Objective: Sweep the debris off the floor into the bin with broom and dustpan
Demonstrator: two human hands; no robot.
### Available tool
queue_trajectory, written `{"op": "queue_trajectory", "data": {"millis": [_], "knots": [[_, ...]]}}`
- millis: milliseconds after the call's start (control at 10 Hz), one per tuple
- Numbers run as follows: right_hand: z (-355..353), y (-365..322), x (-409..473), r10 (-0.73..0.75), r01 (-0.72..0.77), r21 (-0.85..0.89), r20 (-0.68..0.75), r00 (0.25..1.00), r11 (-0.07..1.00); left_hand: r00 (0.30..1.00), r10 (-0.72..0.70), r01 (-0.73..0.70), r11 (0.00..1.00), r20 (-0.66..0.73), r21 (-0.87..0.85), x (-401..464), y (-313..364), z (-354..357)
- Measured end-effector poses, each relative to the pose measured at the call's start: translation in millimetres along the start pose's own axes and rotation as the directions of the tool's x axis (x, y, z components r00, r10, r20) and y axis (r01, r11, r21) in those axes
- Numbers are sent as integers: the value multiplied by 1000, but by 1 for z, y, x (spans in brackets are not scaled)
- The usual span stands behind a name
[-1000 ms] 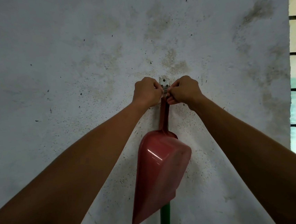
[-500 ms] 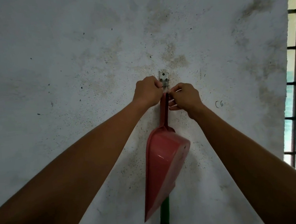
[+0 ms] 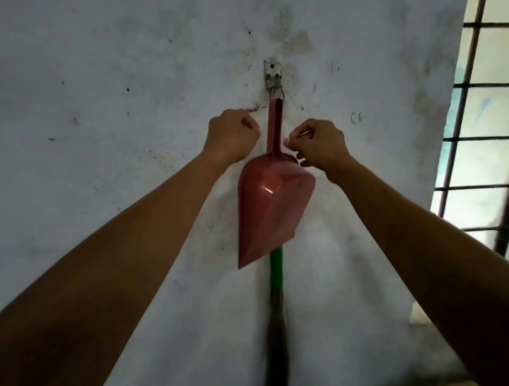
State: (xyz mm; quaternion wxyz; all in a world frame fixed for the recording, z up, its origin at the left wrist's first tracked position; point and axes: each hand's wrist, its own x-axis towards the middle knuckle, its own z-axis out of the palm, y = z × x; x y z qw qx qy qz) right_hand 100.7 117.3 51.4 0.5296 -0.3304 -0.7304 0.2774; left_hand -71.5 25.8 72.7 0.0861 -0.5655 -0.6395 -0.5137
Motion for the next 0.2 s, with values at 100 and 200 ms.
{"op": "queue_trajectory", "data": {"millis": [100, 200], "knots": [[-10, 10, -29, 8, -10, -39, -35, 999, 999, 999, 17, -19, 999, -37, -38, -26, -16, -4], [-16, 23, -56, -33, 20, -122, -105, 994, 992, 988, 20, -28, 998, -151, -53, -49, -33, -5]]}}
